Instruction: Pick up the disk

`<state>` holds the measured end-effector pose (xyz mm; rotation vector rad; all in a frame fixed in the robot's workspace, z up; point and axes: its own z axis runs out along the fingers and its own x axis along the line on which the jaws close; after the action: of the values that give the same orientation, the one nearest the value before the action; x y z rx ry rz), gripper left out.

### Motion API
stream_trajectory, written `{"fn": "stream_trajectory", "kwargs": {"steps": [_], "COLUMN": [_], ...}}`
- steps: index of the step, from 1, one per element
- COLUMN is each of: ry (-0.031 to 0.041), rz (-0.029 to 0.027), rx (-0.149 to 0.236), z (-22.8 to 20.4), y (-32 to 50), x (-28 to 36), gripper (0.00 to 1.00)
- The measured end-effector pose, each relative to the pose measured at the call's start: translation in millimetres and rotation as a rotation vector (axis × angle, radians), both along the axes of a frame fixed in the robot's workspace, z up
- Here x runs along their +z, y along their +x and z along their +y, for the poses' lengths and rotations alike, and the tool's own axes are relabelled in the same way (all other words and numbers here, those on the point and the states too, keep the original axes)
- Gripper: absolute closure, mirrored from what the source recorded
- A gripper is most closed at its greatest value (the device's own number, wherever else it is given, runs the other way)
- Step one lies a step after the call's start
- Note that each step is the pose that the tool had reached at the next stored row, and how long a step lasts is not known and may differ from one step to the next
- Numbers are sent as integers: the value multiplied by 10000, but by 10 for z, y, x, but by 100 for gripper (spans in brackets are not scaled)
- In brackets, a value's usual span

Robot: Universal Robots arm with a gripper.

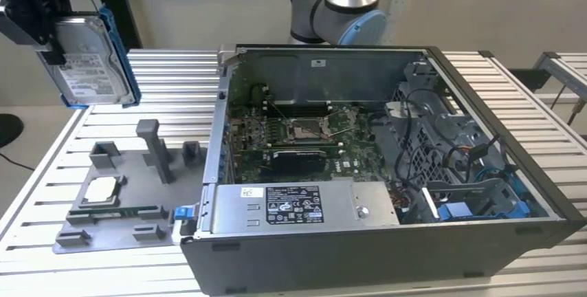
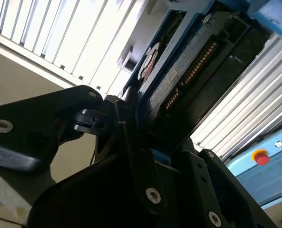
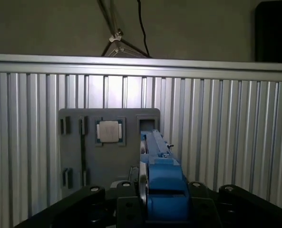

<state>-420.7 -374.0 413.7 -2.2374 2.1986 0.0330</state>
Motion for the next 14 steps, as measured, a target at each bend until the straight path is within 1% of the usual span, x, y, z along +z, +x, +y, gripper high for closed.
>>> {"fn": "stream_trajectory", "kwargs": {"steps": [10, 14], "ry": [-1, 3], "rz": [0, 1], "rx": [0, 0], "z": [0, 0], "y": [0, 0], "x": [457, 625], "gripper": [100, 100]}}
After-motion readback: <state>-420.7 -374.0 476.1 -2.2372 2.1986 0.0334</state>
